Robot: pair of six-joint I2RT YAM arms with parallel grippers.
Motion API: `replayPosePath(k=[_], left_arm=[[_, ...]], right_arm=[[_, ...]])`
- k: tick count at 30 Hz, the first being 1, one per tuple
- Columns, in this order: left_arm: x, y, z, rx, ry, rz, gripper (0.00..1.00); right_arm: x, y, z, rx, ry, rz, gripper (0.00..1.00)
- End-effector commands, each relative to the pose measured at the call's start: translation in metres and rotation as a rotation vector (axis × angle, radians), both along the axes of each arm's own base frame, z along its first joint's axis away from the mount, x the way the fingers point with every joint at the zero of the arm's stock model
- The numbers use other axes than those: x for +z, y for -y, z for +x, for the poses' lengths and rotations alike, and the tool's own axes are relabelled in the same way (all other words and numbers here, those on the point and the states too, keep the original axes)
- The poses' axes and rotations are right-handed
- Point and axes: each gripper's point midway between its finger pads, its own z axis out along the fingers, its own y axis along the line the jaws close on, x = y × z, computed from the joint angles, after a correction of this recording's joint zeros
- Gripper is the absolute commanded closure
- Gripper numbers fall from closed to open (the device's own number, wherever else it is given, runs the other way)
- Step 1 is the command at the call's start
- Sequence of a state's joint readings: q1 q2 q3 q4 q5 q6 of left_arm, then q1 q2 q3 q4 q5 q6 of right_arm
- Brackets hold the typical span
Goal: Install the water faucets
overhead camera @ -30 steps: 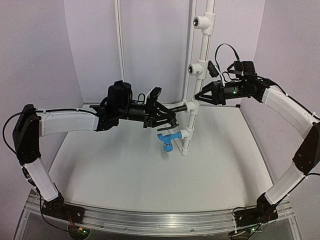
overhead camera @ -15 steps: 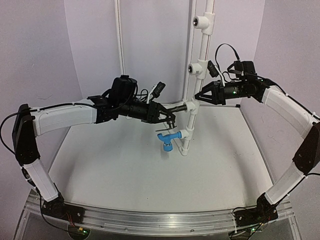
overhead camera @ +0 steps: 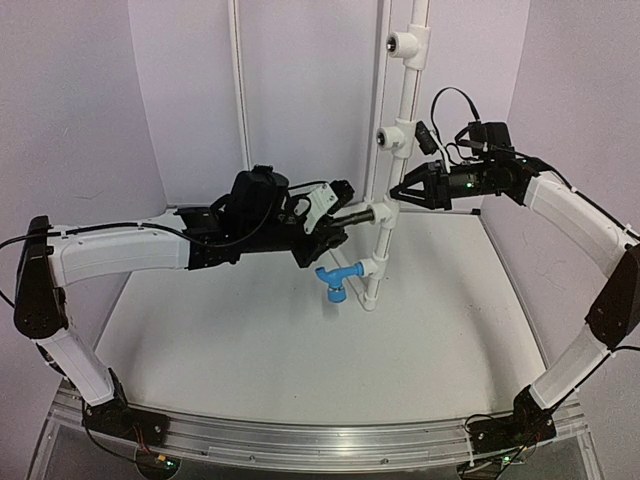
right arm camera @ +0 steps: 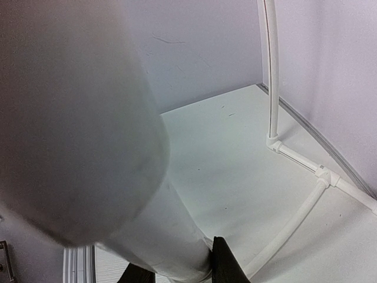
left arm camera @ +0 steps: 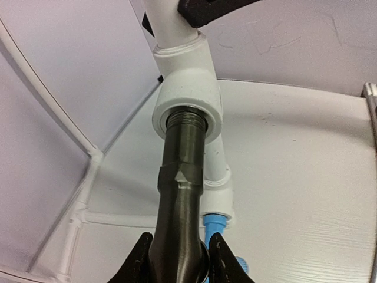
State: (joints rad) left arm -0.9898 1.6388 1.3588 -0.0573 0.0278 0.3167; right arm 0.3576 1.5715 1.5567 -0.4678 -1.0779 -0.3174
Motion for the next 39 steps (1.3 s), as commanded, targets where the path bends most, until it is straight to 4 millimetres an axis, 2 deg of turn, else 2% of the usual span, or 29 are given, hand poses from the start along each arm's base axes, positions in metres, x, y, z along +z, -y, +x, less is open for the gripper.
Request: replayPosePath(k=[1, 8, 12, 16, 21, 25, 27, 32, 35, 39], left_arm=[[0.045, -0.008, 0.023, 0.126, 0.517, 0.080, 1.00], [0.043, -0.005, 0.029, 0.172, 0.952, 0.268, 0.94], [0.050, -0.008, 0.032, 0.197, 1.030, 0.319, 0.89], [0.060, -0.014, 0.029, 0.209, 1.016, 0.303, 0.64], [0.059, -0.028, 0.016, 0.191, 0.923, 0.301, 0.36], [0.057, -0.041, -0.002, 0.158, 0.808, 0.271, 0.04], [0.055, -0.049, -0.010, 0.153, 0.760, 0.267, 0.01], [0.041, -0.069, -0.033, 0.146, 0.629, 0.303, 0.00], [0.033, -0.086, -0.049, 0.179, 0.471, 0.293, 0.00], [0.030, -0.110, -0.067, 0.264, 0.116, 0.157, 0.00]], right_arm=[[-0.001, -0.012, -0.021, 0.064, -0.077, 0.021, 0.89], [-0.001, -0.011, -0.020, 0.058, -0.074, 0.017, 0.89], [0.000, -0.011, -0.020, 0.055, -0.070, 0.016, 0.90], [0.000, -0.011, -0.020, 0.052, -0.068, 0.015, 0.88], [0.001, -0.010, -0.019, 0.042, -0.062, 0.012, 0.83], [0.004, -0.008, -0.018, 0.028, -0.049, 0.010, 0.79], [0.006, -0.007, -0.019, 0.024, -0.042, 0.010, 0.77], [0.010, -0.004, -0.021, 0.022, -0.029, 0.015, 0.70], [0.014, -0.003, -0.024, 0.020, -0.022, 0.018, 0.54], [0.022, 0.001, -0.029, 0.012, 0.002, 0.024, 0.35]])
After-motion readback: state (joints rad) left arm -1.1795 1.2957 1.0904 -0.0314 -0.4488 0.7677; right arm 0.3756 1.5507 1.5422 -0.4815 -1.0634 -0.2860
